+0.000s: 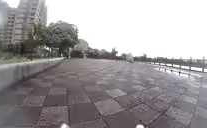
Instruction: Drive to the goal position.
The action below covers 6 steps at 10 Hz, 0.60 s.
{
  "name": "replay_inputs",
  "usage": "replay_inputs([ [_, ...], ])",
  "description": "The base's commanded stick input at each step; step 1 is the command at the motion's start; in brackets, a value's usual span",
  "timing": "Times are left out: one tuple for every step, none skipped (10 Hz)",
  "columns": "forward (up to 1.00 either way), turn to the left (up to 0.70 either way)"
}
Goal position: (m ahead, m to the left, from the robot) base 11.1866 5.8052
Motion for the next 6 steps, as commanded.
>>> replay_inputs([
  [0.85,-0.33],
  [0.85,-0.33],
  [0.85,-0.33],
  [0.85,-0.33],
  [0.85,-0.33],
  [0.85,-0.33],
])
